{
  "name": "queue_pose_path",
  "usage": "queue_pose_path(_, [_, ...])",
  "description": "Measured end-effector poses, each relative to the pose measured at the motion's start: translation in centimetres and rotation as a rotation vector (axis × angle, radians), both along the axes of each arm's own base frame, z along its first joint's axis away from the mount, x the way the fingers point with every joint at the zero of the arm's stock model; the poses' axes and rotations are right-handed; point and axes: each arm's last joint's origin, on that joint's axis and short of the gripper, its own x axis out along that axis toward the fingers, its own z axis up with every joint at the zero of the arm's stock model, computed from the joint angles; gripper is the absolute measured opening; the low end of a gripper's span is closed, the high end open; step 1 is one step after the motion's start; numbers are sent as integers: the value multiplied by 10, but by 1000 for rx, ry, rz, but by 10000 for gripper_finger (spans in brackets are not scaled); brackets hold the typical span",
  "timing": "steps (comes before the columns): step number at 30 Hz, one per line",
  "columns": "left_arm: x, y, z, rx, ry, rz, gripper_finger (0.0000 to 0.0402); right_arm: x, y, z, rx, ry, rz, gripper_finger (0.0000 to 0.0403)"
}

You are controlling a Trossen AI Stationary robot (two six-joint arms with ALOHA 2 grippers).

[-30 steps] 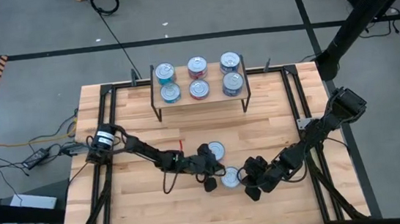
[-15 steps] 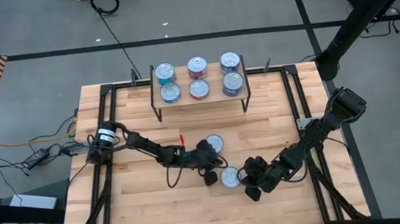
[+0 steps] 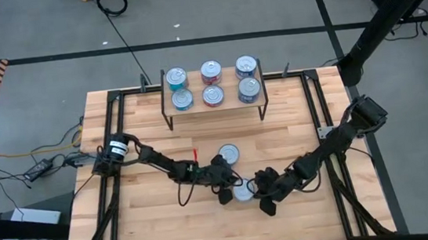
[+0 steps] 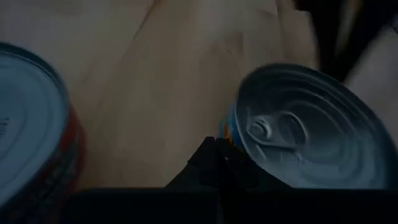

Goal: Stack canned seafood by type on shelf
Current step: Stack the yellow and blue tuna can on top of the other yellow and blue tuna can

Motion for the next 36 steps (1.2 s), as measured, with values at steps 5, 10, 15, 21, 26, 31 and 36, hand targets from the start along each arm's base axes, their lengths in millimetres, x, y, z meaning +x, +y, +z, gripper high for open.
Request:
queue_pose_path(5, [0, 1, -1, 6, 8, 8, 1, 8, 3, 10, 48, -120, -20, 5])
queue_pose_path(10, [0, 0, -1, 2, 9, -2, 1, 10, 6, 14, 86, -130, 15, 5])
queue_pose_path(15, [-1, 0, -1, 3, 10, -3, 1, 8, 12, 16, 83, -72, 33, 5])
queue_pose_path(21, [-1, 0, -1, 4, 12, -3, 1, 5, 19, 17, 40, -16, 113, 5])
queue_pose_path(26, [0, -1, 0, -5, 1, -20, 1, 6, 18, 17, -8, -37, 167, 5])
queue_pose_path(31, [0, -1, 0, -6, 1, -23, 1, 11, 10, 17, -61, -52, 193, 5])
queue_pose_path(36, [0, -1, 0, -6, 1, -23, 1, 15, 3, 17, -107, -64, 217, 5])
